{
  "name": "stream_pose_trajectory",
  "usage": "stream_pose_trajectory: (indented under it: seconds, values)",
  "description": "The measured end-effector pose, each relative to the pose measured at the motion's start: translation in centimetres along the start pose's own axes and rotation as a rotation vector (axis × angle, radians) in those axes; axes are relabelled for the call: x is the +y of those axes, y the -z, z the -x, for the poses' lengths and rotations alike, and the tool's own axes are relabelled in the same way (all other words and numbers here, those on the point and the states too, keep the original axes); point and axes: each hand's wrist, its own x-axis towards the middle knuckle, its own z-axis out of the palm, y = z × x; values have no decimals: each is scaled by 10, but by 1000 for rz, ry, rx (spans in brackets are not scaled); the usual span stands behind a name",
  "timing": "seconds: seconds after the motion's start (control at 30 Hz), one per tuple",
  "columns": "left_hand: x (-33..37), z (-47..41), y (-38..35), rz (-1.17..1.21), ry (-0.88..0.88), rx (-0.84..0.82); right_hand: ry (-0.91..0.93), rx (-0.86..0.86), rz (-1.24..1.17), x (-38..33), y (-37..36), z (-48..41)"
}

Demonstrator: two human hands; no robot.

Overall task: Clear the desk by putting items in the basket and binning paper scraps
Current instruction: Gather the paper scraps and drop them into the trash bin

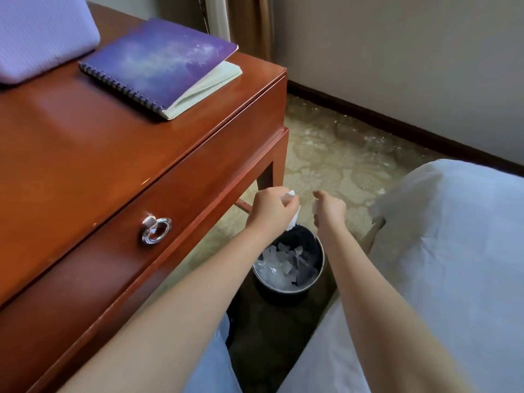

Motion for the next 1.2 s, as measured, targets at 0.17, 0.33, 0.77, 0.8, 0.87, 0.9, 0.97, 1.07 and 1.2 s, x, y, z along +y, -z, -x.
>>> stream_pose_trajectory:
  seconds: [0.17, 0.33, 0.77, 0.8, 0.87, 0.9, 0.97, 1.07, 1.2]
  values:
    - [-39, -24, -21, -81, 82, -51, -118, 30, 20, 44, -10, -43]
    - [-72, -46, -30, -125, 140, -70, -264, 61, -8, 81, -23, -71]
    - [-107, -65, -41, -206, 190, -69, -314, -146, 211, 114, -47, -104]
    - [-110, -64, -41, -212, 192, -68, -314, -162, 231, 117, -46, -105]
    - [-113, -64, -41, -216, 209, -71, -301, -169, 265, 120, -46, -106]
    - [-114, -64, -41, -205, 230, -69, -287, -162, 285, 120, -45, -107]
    - [-114, -65, -43, -194, 282, -62, -261, -164, 315, 119, -43, -109]
    - [-117, -66, -53, -135, 423, -64, -224, -177, 300, 113, -38, -112]
    - [-133, -66, -69, 57, 665, 2, -178, -187, 283, 109, -28, -121]
